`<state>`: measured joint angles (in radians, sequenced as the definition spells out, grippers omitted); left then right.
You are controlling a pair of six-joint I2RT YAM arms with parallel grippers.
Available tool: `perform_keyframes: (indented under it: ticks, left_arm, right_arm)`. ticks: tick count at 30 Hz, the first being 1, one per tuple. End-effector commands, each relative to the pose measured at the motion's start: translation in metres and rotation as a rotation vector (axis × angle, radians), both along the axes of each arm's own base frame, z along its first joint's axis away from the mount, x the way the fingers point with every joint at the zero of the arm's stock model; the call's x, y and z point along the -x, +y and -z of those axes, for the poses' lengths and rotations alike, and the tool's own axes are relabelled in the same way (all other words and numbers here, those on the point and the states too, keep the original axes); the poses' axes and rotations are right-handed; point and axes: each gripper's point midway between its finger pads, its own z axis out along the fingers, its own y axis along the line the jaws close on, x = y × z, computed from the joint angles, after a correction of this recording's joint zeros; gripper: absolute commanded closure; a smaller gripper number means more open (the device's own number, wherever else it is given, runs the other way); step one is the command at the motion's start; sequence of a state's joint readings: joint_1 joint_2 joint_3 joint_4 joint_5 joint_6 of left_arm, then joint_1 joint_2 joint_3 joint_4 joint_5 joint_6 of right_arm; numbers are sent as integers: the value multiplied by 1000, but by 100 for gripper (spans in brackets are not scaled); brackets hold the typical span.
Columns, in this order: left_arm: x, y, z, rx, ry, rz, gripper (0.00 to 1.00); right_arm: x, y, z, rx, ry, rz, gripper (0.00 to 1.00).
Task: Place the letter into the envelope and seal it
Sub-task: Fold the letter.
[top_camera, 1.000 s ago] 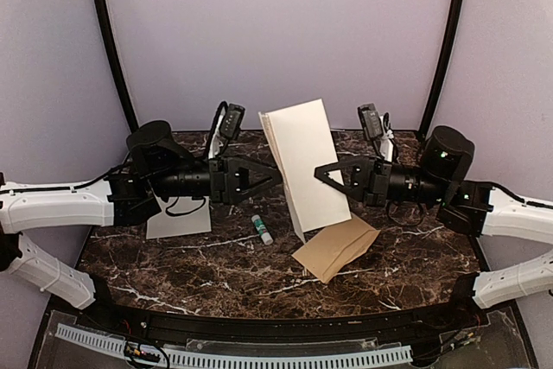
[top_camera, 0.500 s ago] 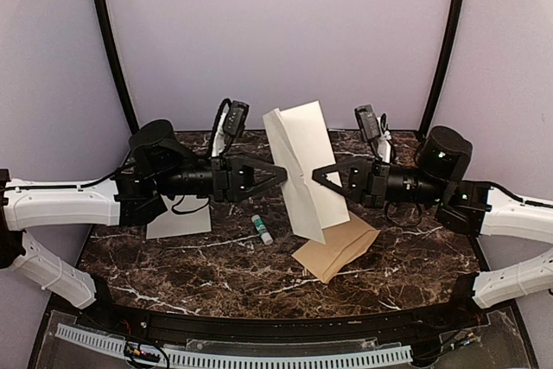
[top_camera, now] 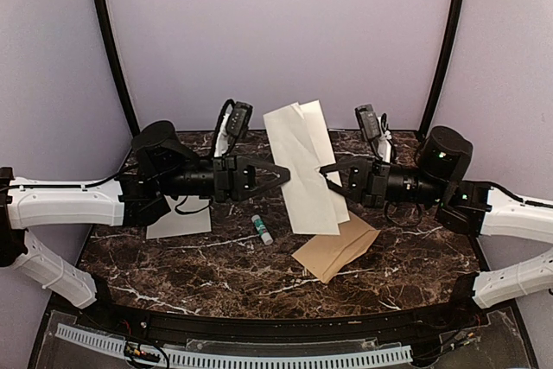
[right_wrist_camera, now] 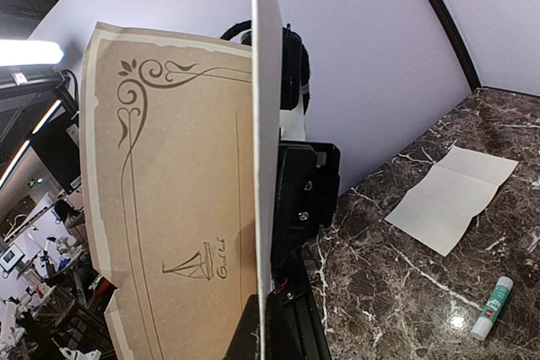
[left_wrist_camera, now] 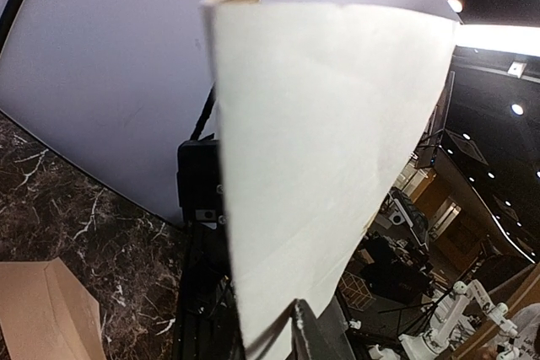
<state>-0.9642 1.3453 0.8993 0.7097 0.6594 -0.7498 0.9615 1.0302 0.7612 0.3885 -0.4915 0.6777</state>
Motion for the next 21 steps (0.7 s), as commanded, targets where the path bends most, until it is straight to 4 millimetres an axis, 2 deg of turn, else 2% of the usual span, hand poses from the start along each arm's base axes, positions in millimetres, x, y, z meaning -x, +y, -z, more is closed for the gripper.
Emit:
perform_keyframes:
  ticks: [1,6,8,12,21]
  left_arm:
    - [7,1,-21,56,-41,26,87]
    - [7,1,-20,54,-39,27,100]
    - [7,1,-20,53,-38,28,100]
    - [8,3,-20,58,-40,26,100]
    - [11,9,-19,59,-45,14,100]
  right_arm:
    - [3,-3,-24,-65,-48,9,100]
    - [2,-5,-25,-69,-49,21,100]
    - [2,-7,-26,-72,-50,28,98]
    - [0,-13,-27,-81,-44,62,81]
    - [-4,-41,-40,-121,-56,171,32]
